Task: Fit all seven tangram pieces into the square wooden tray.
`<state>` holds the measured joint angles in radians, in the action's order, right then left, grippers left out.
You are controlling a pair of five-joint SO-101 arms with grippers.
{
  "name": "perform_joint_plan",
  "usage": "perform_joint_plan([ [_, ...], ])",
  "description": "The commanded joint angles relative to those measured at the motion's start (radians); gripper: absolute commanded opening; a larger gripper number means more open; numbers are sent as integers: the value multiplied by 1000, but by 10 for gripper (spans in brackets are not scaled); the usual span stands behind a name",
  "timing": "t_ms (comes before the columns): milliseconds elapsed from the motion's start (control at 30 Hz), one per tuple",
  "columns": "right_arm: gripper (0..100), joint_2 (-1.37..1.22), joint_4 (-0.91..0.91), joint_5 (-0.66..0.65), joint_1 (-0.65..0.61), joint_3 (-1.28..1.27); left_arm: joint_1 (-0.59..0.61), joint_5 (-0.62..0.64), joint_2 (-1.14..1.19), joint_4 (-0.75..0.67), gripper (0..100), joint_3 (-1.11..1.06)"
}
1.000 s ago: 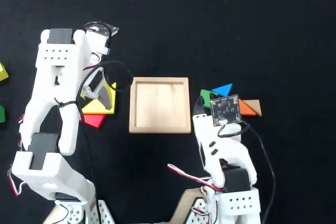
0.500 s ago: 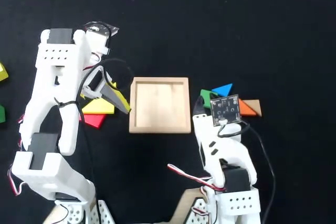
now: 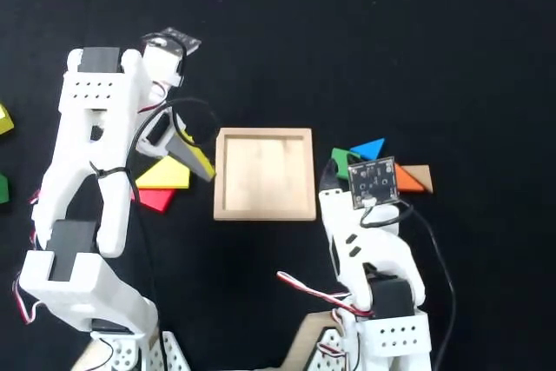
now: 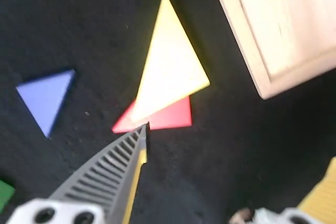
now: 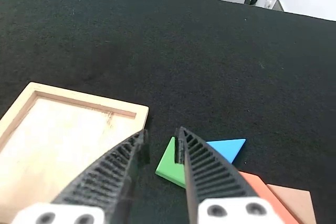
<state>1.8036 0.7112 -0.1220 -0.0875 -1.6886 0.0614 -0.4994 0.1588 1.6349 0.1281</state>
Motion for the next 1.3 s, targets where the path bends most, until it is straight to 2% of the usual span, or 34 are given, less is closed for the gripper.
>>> perform_joint_plan([
  [0, 98, 81, 8, -9, -15, 4, 1, -61, 14, -37, 493, 7],
  [267, 99, 81, 8, -9, -15, 4, 74, -193, 184, -183, 493, 25],
  [500, 99, 81, 8, -11, -15, 4, 81, -267, 284, -281, 493, 24],
  [700, 99, 81, 6, -11, -15, 4, 71, -285, 302, -298, 493, 25],
  [800, 99, 81, 3, -11, -15, 4, 71, -338, 304, -292, 492, 2],
  [1100, 99, 81, 0, -11, -15, 4, 42, -334, 292, -408, 492, -143],
  [1267, 99, 81, 0, -11, -15, 4, -1, -334, 292, -419, 492, -162],
])
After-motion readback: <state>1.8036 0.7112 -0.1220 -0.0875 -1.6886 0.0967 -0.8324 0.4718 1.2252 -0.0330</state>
